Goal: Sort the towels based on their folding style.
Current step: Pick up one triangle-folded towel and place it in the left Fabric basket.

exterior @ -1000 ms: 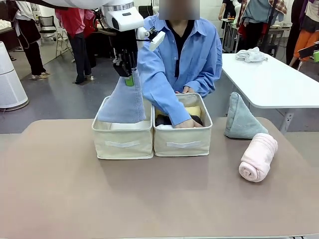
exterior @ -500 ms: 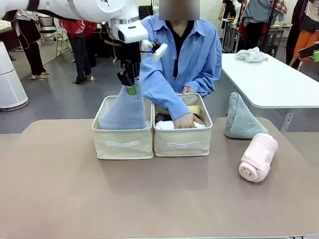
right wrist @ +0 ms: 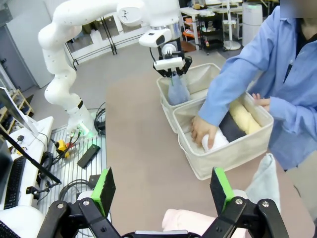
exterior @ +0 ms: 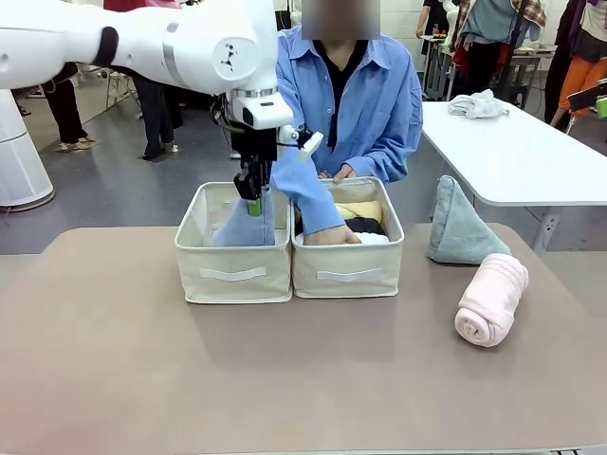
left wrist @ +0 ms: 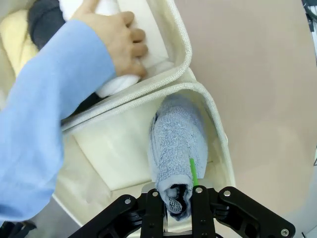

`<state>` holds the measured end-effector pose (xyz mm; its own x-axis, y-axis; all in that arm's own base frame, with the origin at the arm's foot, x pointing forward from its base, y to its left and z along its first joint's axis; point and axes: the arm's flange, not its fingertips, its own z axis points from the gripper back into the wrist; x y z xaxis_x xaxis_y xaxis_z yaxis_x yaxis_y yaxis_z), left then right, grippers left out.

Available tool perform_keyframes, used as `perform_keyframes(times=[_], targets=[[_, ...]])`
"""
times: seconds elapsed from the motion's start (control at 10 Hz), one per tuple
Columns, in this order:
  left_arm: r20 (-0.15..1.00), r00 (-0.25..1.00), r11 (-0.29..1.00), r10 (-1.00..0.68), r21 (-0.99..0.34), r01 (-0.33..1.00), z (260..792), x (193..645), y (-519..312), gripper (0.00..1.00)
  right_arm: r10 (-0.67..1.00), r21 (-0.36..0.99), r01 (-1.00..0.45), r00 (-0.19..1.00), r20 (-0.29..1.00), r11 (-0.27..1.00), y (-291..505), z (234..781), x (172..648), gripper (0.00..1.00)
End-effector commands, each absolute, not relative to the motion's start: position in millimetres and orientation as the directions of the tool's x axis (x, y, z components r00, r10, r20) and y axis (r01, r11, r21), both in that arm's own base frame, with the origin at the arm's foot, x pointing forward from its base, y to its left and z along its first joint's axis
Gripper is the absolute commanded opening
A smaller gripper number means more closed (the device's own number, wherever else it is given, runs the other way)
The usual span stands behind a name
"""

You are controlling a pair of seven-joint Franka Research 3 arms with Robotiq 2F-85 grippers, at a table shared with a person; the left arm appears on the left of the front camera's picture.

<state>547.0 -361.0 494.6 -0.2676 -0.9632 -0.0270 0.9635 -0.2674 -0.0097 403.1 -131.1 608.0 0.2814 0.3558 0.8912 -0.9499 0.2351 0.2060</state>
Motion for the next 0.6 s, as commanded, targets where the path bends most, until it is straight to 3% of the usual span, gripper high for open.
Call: perform_keyframes(times=[0.0,0.5], targets=[[-0.037,-0.252,-0.251,-0.967,-0.029,0.968,492.1,556.5,-366.7,0.16,0.349,0.203,-0.952,0.275,0.896,0.229,-130.9,607.7,403.4,1.0],[-0.031,-0.219,-0.214,-0.975,-0.116,0.97,474.5,563.7,-368.6,0.16,0.349,0.203,-0.952,0.275,0.896,0.229,-130.9,607.7,403.4,1.0]])
